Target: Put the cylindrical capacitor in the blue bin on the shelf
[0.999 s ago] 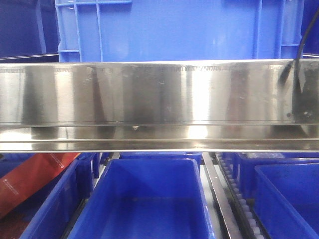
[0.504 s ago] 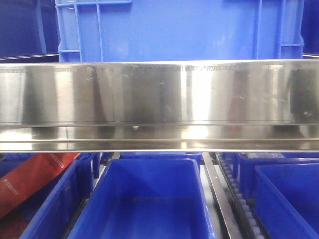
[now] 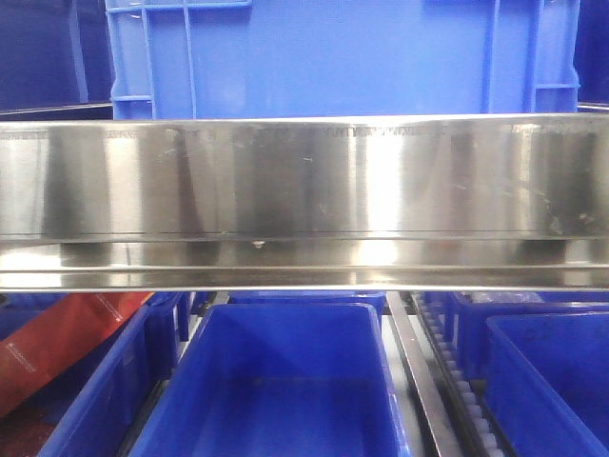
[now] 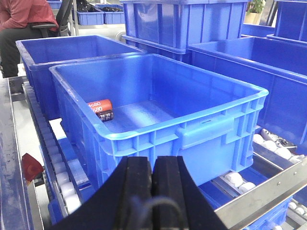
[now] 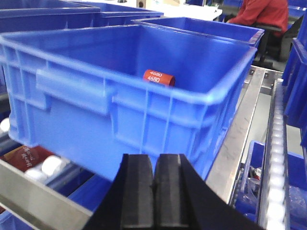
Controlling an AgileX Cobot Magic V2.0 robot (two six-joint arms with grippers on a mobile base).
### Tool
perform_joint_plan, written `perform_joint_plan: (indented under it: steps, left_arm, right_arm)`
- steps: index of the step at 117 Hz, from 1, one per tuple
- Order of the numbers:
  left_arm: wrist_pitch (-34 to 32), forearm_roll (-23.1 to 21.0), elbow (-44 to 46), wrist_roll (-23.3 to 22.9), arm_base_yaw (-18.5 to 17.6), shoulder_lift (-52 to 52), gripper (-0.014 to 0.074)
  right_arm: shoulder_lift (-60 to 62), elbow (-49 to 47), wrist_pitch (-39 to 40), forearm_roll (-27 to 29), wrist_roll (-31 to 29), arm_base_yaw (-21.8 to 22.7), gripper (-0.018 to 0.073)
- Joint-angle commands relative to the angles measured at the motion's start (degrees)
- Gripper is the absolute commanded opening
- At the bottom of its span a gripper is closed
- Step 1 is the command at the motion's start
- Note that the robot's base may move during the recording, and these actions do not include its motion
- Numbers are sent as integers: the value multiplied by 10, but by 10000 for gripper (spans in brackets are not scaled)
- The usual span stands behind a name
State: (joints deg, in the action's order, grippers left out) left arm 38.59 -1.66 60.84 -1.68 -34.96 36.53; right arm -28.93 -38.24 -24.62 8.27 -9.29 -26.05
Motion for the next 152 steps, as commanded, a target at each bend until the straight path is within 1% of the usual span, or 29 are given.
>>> perform_joint_plan:
  steps: [1,14,82,89,94,101,111,118,126,127,130,131,134,135,137,138,139,140,147,148,151,152]
  left_arm:
    - [-10,-1,-1,-5,0,-4,-111]
    - [-10,-1,-1,-5,0,-4,-111]
    - [-10,-1,-1,-5,0,-4,-111]
    - [-13,24,-3,-5,0,-4,-111]
    - [-17,36,-12,-5,0,-11,-111]
    - [-22,36,-31,-5,0,-22,-111]
    - [-56,36,-93,-5,0,-59,-111]
    - [-81,36,-147,-5,10,-93,-111]
    - [-119,35,-212,-5,34,-135,-111]
    - [-127,34,-225,-5,43,-144,-111]
    - [-140,34,-245,-5,49,-158,-111]
    - [-148,34,-258,-5,58,-167,-111]
    - [-160,34,-278,-5,65,-181,-111]
    - [-168,34,-291,-5,75,-190,-111]
    - [-179,34,-304,-5,82,-200,-111]
    - [-179,34,-310,-5,82,-204,-111]
    - [-187,34,-322,-5,92,-214,-111]
    - [-190,34,-328,-5,92,-218,-111]
    - [-219,34,-382,-5,128,-261,-111]
    - [-222,34,-387,-5,128,-266,-111]
    - [-234,34,-409,-5,146,-284,-111]
    - [-237,34,-415,-5,146,-289,-111]
  right_arm:
    - [31,33,40,-7,-3,3,-158]
    - [51,52,58,-7,-3,3,-158]
    - [52,52,62,-7,-3,3,-163]
    - [52,52,62,-7,-3,3,-163]
    - [52,52,62,-7,-3,3,-163]
    - [52,52,62,-7,-3,3,-163]
    - [52,52,62,-7,-3,3,-163]
    - [52,52,62,-7,-3,3,-163]
    - [52,52,62,-7,-3,3,-163]
    - [52,52,62,-7,-3,3,-163]
    - [52,52,62,-7,-3,3,-163]
    - [52,52,62,-7,-3,3,-163]
    - [52,52,62,-7,-3,3,-163]
    - [52,52,62,-7,-3,3,-163]
    - [52,52,62,-7,-3,3,-163]
    - [52,52,62,-7,-3,3,-163]
    - [52,52,62,-7,-3,3,-163]
    - [52,52,62,-7,-3,3,-163]
    - [52,52,62,-7,-3,3,-163]
    - [52,52,62,-7,-3,3,-163]
    - [52,52,62,-7,-3,3,-163]
    - [52,52,62,-7,-3,3,-163]
